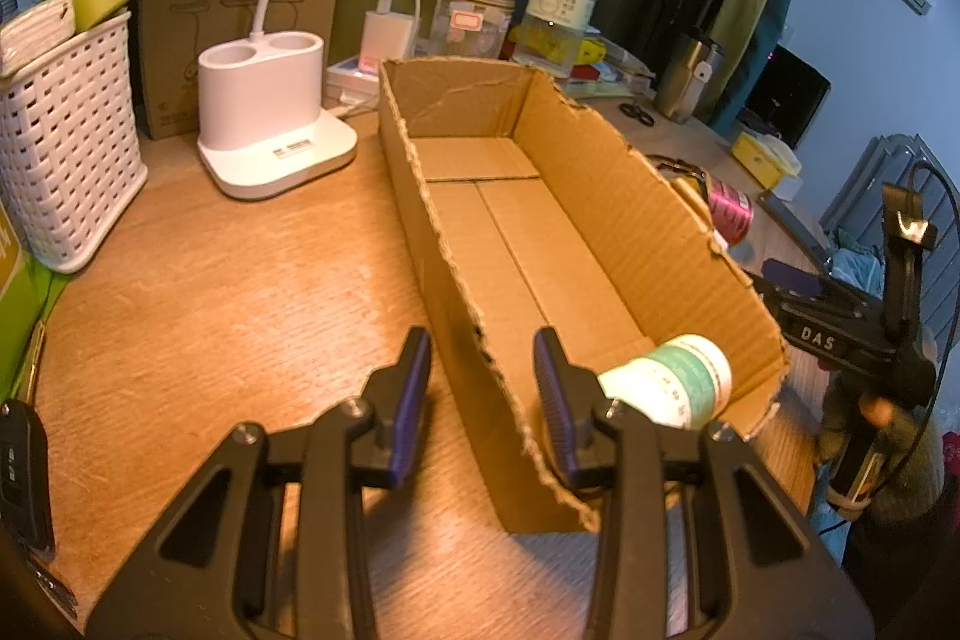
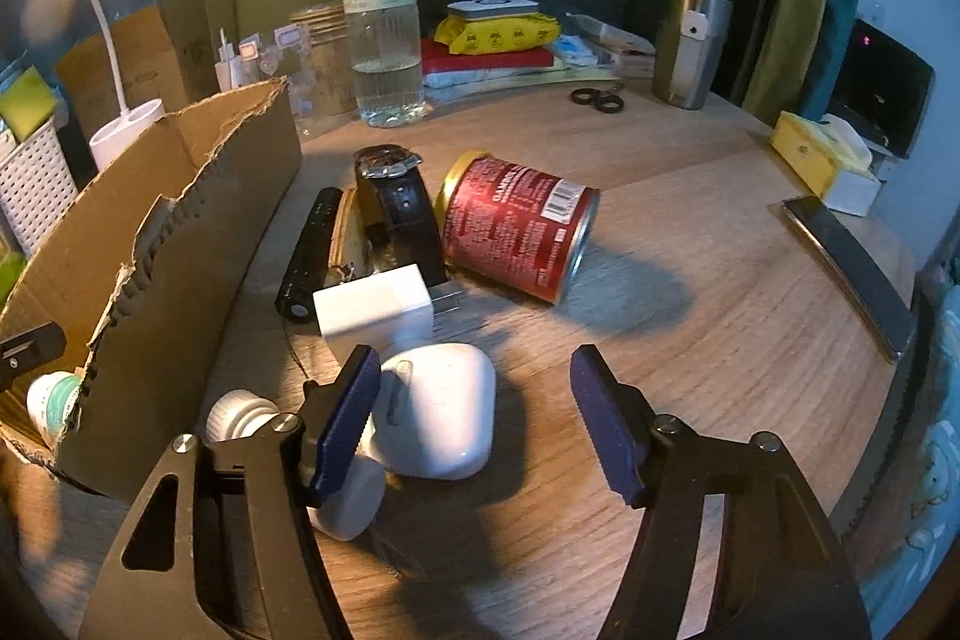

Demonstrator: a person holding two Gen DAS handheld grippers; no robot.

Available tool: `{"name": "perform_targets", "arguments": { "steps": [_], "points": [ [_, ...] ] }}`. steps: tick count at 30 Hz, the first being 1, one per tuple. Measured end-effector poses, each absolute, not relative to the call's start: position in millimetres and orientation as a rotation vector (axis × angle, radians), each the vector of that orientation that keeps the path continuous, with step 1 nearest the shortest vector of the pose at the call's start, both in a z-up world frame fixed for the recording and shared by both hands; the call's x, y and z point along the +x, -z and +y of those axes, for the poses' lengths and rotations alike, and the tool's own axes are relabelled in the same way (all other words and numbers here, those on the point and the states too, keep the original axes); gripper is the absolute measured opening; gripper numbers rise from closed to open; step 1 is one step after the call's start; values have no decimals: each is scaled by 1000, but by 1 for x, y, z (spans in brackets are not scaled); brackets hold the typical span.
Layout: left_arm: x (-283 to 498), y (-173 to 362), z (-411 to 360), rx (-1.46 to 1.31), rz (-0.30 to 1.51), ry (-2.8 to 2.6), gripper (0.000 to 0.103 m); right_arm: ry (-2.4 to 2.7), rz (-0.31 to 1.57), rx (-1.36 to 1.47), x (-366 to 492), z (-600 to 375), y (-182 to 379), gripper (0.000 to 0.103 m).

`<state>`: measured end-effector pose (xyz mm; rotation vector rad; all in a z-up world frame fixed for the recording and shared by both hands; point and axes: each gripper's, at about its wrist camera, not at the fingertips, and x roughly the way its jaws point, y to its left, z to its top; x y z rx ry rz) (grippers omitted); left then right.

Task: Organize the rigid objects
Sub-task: 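Move the right tool back to the white earbud case and close on it, then lift the earbud case with the right tool and carry it over the box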

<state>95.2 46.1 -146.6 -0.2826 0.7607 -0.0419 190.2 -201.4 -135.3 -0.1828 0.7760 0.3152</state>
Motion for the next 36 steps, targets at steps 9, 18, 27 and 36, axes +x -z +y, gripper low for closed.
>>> {"name": "perform_targets", "arguments": {
  "steps": [9,18,27,36],
  "points": [
    [95,146,46,-282,761,42,37,-342,829,-172,200,-198,142,69],
    [95,146,46,-283,761,42,37,-379,857,-138,204,-199,143,51],
    [95,146,46,-283,761,42,37,-355,839,-151,201,-200,140,50],
    [96,146,46,-282,761,42,37,-326,795,-127,198,-210,124,50]
  ]
}}
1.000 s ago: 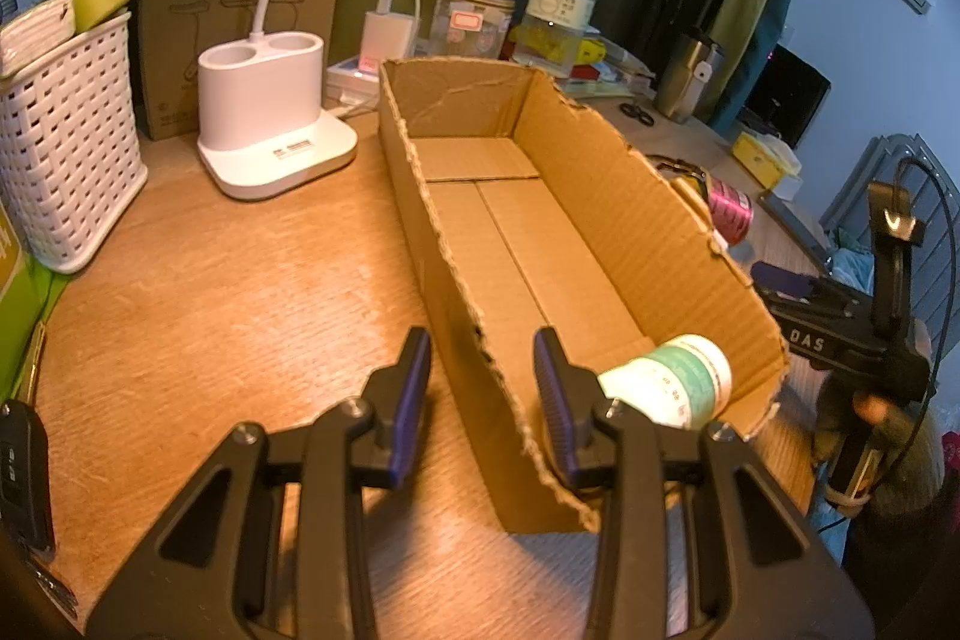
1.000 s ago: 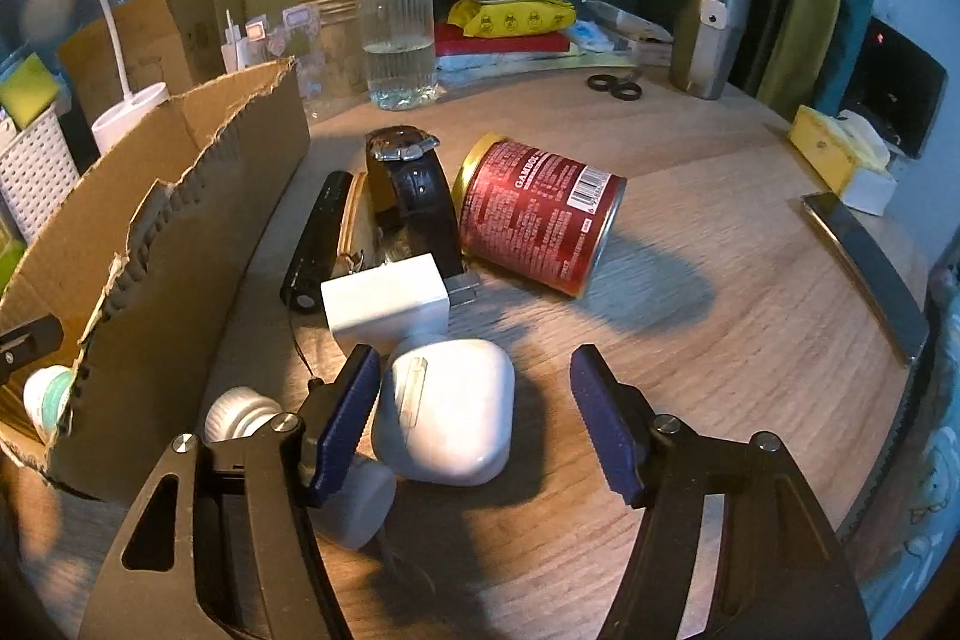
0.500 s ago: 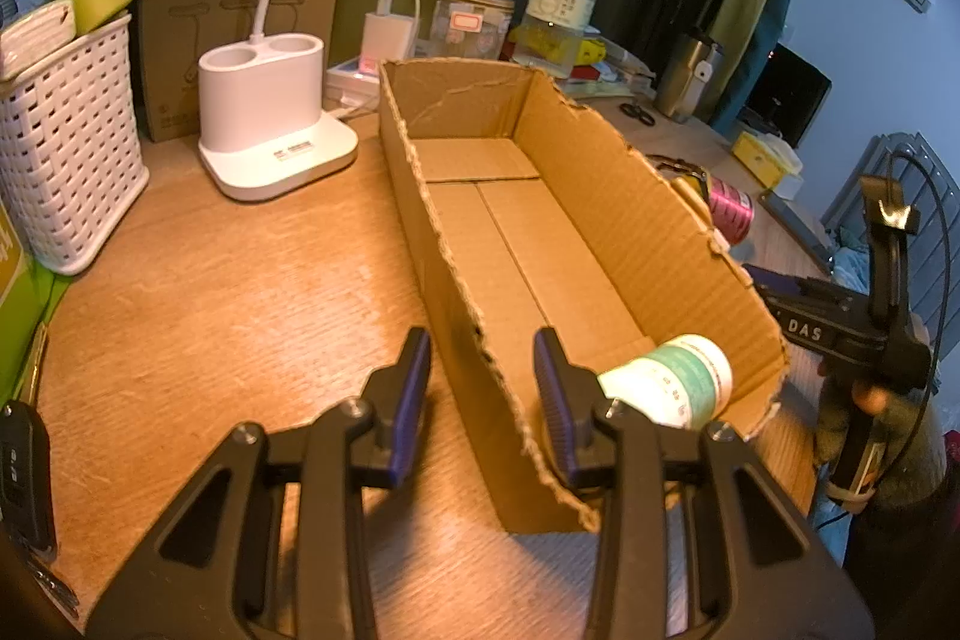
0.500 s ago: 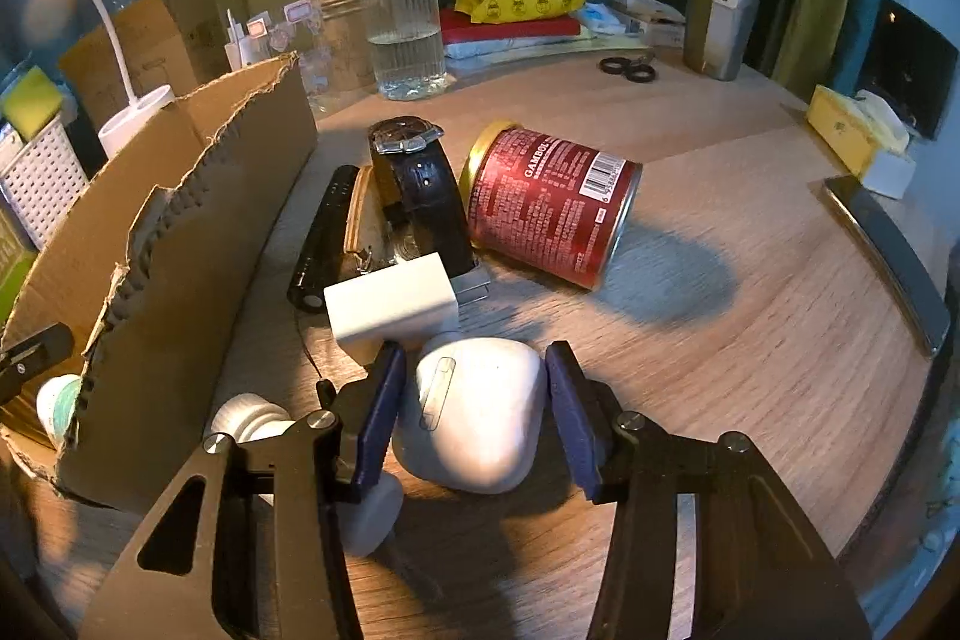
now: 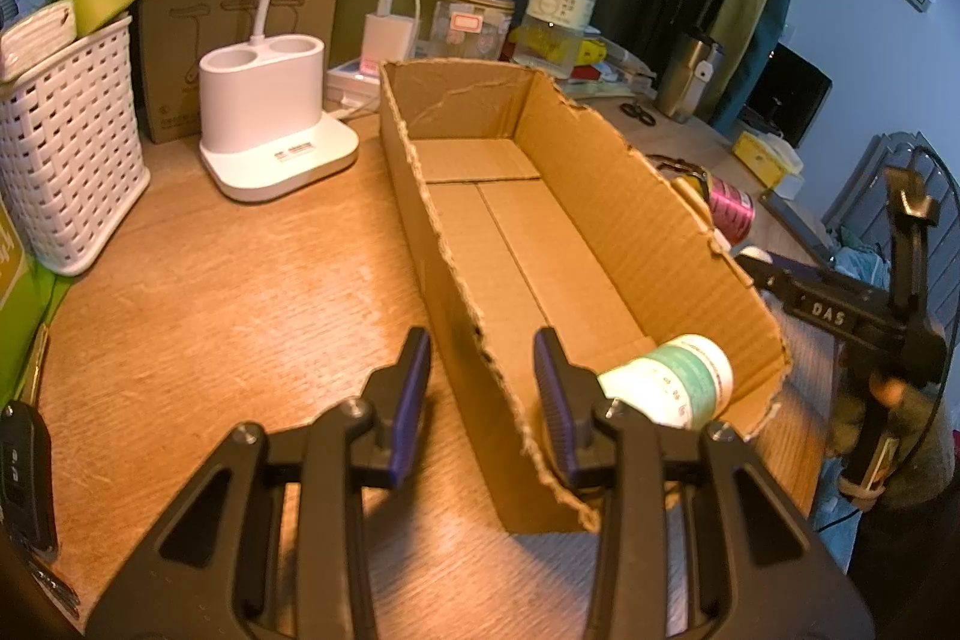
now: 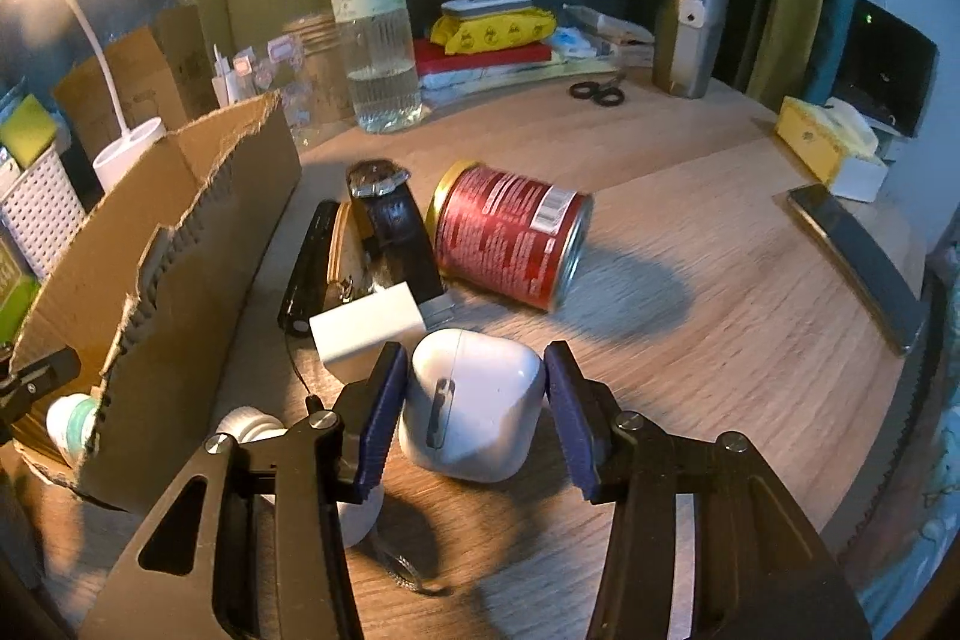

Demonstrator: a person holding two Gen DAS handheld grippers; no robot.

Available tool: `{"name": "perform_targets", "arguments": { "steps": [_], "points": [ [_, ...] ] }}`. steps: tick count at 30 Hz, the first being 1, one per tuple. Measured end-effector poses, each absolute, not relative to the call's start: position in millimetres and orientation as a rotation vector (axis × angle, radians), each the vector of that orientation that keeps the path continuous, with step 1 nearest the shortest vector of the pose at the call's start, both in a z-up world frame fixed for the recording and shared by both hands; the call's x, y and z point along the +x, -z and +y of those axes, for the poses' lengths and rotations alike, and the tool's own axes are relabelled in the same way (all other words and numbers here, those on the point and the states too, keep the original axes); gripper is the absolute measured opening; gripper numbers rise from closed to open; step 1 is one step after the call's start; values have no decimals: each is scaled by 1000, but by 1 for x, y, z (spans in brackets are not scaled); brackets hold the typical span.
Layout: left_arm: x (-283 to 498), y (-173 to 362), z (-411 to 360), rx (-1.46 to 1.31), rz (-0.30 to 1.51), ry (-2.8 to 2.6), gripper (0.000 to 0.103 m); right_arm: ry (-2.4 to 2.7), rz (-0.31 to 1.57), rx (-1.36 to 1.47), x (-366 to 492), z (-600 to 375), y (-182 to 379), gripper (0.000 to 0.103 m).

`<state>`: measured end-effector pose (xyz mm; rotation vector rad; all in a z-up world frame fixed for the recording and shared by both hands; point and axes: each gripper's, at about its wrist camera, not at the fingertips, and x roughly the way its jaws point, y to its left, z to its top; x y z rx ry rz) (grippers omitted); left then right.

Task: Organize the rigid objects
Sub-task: 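Lift the earbud case with the right tool and carry it over the box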

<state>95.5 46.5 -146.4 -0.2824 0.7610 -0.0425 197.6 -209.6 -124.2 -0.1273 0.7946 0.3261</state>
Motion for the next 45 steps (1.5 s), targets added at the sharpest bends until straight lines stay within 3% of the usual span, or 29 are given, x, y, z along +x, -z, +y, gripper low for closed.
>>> {"name": "perform_targets", "arguments": {
  "steps": [45],
  "points": [
    [95,146,46,-281,761,42,37,-398,586,-153,152,-183,45,49]
  ]
}}
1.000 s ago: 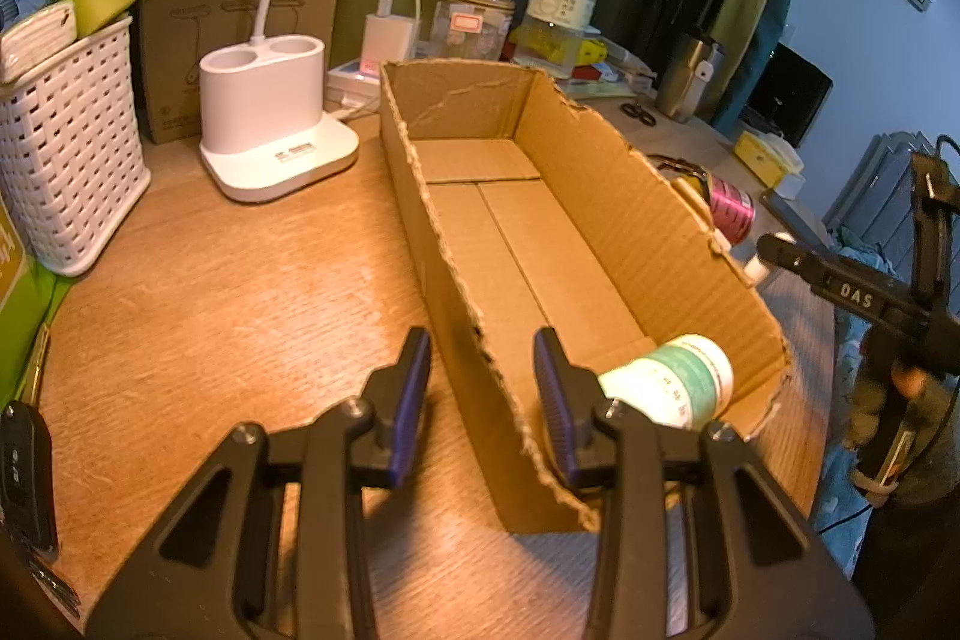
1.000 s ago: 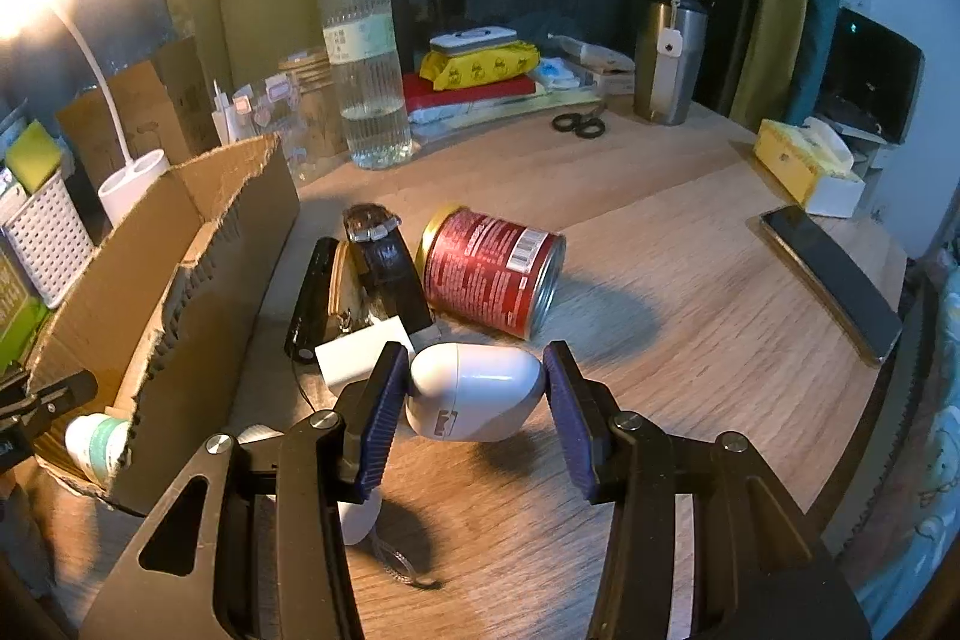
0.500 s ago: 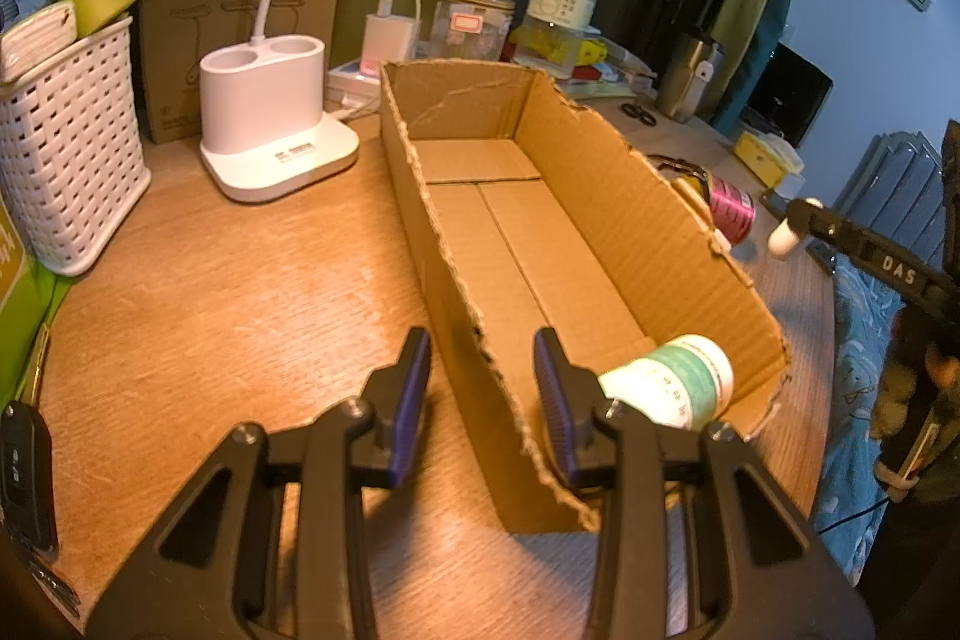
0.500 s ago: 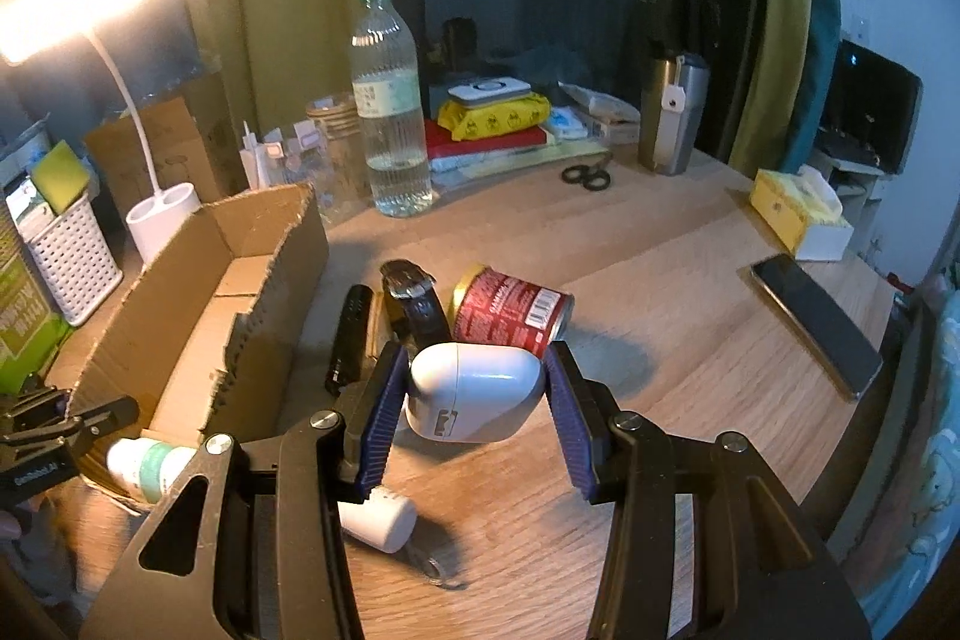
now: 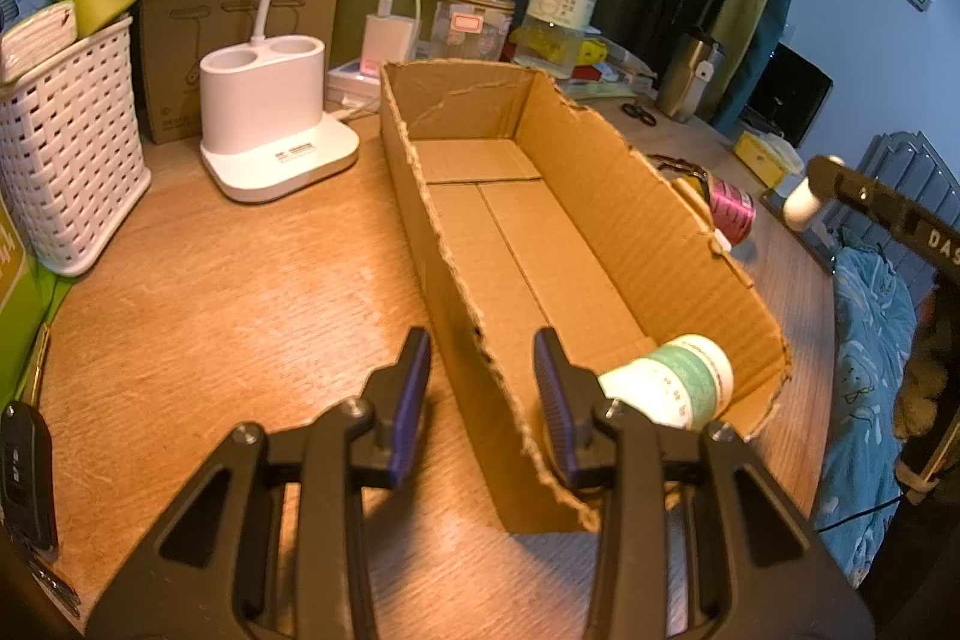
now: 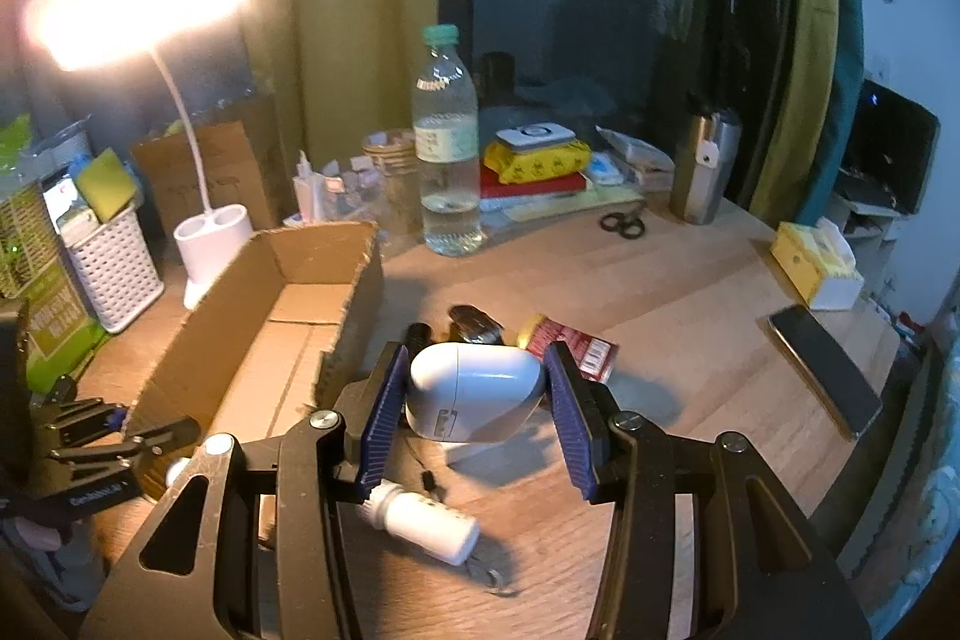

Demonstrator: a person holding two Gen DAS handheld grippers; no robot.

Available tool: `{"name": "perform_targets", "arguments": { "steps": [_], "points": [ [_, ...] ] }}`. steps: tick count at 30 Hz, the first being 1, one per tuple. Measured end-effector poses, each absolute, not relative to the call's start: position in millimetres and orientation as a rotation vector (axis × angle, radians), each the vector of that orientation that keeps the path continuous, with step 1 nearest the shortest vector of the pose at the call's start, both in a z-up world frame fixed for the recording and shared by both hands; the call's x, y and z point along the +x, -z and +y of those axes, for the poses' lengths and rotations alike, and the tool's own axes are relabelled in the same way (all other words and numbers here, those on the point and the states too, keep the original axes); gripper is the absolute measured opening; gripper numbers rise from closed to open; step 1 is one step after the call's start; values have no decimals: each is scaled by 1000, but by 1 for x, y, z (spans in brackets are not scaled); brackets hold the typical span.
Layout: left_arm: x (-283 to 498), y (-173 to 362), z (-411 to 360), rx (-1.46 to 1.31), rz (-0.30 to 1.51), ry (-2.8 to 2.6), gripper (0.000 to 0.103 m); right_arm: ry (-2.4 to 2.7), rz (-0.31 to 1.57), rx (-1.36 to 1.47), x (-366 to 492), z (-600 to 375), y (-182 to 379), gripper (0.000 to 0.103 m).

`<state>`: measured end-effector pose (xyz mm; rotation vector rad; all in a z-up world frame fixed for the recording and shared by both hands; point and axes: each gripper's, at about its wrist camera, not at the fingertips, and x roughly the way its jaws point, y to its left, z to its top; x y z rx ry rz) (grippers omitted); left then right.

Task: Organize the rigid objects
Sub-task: 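Lift the earbud case with the right tool and carry it over the box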

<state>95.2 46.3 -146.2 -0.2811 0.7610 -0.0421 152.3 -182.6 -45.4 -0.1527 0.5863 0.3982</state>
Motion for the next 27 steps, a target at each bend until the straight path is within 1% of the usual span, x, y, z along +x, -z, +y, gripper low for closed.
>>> {"name": "perform_targets", "arguments": {
  "steps": [15,27],
  "points": [
    [95,146,46,-280,761,42,37,-516,532,-211,127,-135,26,49],
    [95,146,47,-282,761,42,37,-618,561,-255,120,-92,41,49]
  ]
}}
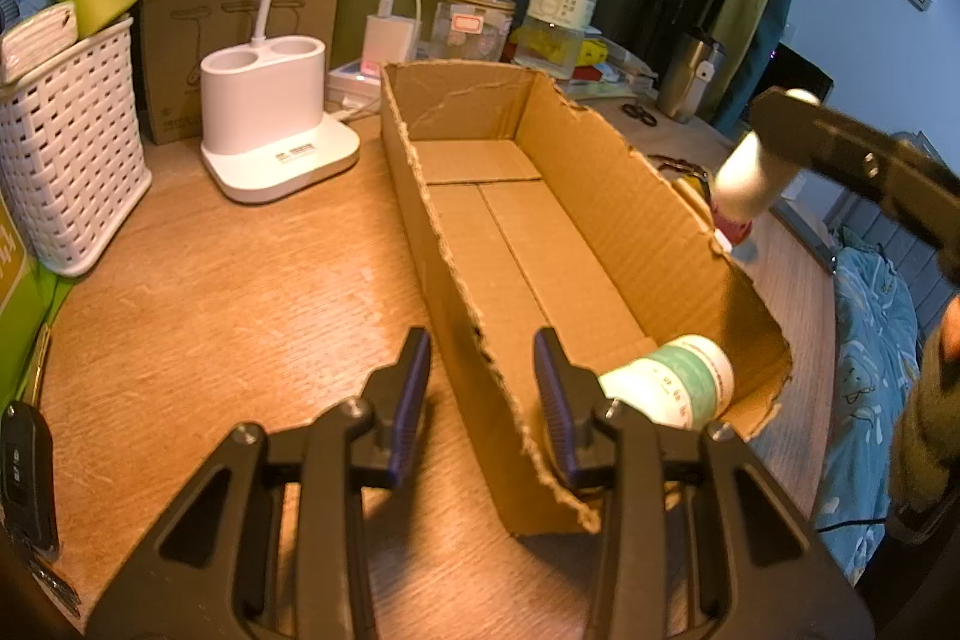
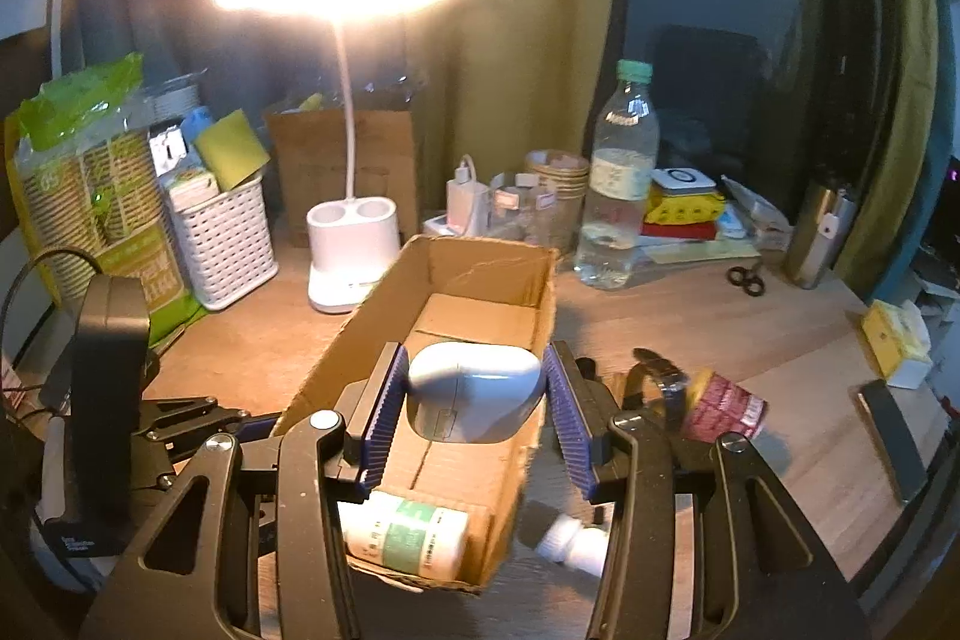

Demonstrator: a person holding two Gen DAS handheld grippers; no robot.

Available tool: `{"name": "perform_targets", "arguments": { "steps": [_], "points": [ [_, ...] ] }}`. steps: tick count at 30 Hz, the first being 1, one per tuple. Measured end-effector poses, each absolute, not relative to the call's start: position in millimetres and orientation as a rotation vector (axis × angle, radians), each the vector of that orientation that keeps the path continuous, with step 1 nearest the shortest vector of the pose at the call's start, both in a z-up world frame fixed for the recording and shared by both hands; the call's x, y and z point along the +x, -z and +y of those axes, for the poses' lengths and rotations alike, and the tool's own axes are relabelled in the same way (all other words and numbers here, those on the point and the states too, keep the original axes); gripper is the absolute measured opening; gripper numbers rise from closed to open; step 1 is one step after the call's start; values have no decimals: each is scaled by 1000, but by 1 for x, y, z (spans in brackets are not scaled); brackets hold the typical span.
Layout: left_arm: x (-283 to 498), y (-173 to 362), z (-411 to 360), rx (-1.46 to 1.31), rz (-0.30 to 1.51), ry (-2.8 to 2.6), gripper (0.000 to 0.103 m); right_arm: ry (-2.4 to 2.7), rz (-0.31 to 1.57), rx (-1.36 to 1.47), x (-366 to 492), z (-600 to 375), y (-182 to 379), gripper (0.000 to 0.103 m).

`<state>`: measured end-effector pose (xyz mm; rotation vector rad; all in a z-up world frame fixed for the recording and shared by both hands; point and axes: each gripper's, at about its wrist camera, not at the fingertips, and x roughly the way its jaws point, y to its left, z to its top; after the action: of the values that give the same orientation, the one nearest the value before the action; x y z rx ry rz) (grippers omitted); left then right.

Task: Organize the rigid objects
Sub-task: 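Lift the earbud case with the right tool and carry it over the box, then lower the earbud case into the box and open the right tool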

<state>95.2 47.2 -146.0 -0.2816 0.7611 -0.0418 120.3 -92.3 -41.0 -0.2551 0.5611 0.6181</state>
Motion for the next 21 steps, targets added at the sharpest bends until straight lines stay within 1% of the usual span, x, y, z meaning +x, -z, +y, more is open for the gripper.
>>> {"name": "perform_targets", "arguments": {
  "steps": [21],
  "points": [
    [95,146,47,-281,761,41,37,-667,680,-306,128,-68,82,49]
  ]
}}
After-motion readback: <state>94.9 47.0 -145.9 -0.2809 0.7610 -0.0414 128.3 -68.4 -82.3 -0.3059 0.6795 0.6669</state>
